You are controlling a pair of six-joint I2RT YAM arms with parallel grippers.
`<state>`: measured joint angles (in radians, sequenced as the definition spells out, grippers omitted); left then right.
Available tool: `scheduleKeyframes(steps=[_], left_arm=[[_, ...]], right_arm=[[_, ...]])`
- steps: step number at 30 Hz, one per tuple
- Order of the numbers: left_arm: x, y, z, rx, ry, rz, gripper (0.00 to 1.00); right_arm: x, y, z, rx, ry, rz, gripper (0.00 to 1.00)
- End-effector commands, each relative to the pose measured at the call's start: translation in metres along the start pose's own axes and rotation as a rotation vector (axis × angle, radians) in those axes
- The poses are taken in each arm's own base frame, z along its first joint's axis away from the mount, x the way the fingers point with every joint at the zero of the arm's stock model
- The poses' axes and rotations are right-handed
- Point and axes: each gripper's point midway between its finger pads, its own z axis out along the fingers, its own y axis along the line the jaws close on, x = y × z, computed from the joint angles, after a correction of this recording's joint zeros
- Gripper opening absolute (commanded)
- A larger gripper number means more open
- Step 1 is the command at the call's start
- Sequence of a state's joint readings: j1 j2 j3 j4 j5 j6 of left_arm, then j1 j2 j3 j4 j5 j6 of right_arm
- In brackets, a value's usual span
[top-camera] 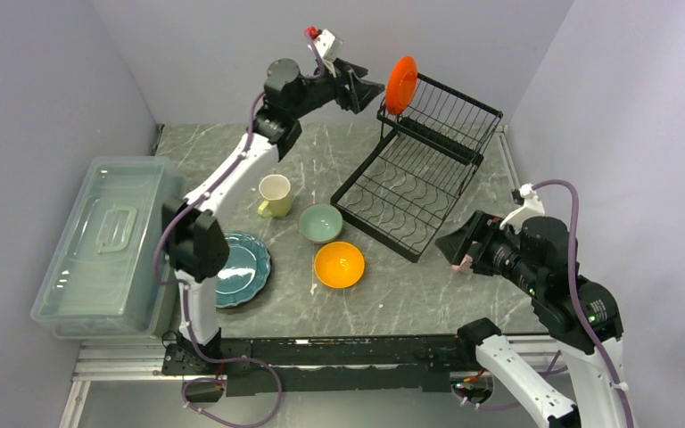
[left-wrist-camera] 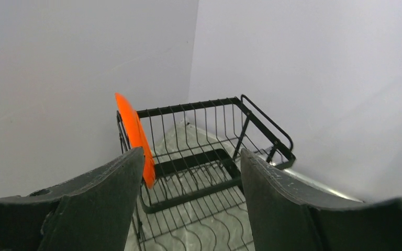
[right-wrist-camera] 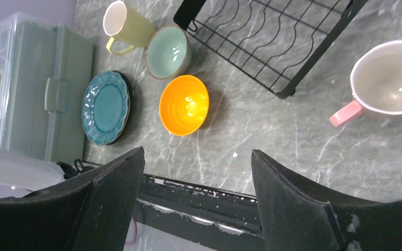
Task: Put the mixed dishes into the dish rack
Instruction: Insert the plate into the dish rack, then pick up the bowl from the center of the board.
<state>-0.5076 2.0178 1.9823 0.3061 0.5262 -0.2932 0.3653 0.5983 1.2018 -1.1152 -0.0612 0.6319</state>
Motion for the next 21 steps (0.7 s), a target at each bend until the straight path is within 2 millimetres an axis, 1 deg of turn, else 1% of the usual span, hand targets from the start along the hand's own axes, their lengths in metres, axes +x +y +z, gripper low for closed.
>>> scheduleKeyframes(steps=[1,3,5,9,12,14,17,18,21], left_arm=[[-0.036,-0.039,-0.034,0.013,0.061,0.121,0.72],[-0.032,-0.048,-0.048,-0.002,0.11,0.122,0.71],[-0.027,-0.058,-0.066,-0.01,0.168,0.129,0.71],[-0.011,-0.076,-0.107,-0.046,0.276,0.109,0.7],[-0.001,-0.087,-0.141,-0.081,0.338,0.08,0.7],[0.012,-0.095,-0.165,-0.1,0.4,0.054,0.7],[0.029,-0.104,-0.202,-0.136,0.488,0.028,0.7],[0.031,-0.108,-0.217,-0.154,0.507,0.023,0.7],[0.049,-0.115,-0.253,-0.206,0.575,-0.008,0.7]], right_arm=[[-0.029,0.005,-0.006,0.028,-0.064,-0.072,0.78],[-0.039,0.007,-0.006,0.047,-0.077,-0.092,0.78],[-0.042,0.007,-0.002,0.066,-0.06,-0.113,0.78],[-0.034,0.007,0.008,0.052,-0.02,-0.127,0.78],[-0.014,0.01,0.021,-0.003,0.057,-0.114,0.76],[0.0,0.009,0.03,-0.024,0.102,-0.103,0.75],[0.02,0.003,0.045,-0.036,0.158,-0.086,0.74],[0.028,0.0,0.05,-0.039,0.185,-0.078,0.73],[0.047,-0.003,0.067,-0.048,0.236,-0.049,0.72]])
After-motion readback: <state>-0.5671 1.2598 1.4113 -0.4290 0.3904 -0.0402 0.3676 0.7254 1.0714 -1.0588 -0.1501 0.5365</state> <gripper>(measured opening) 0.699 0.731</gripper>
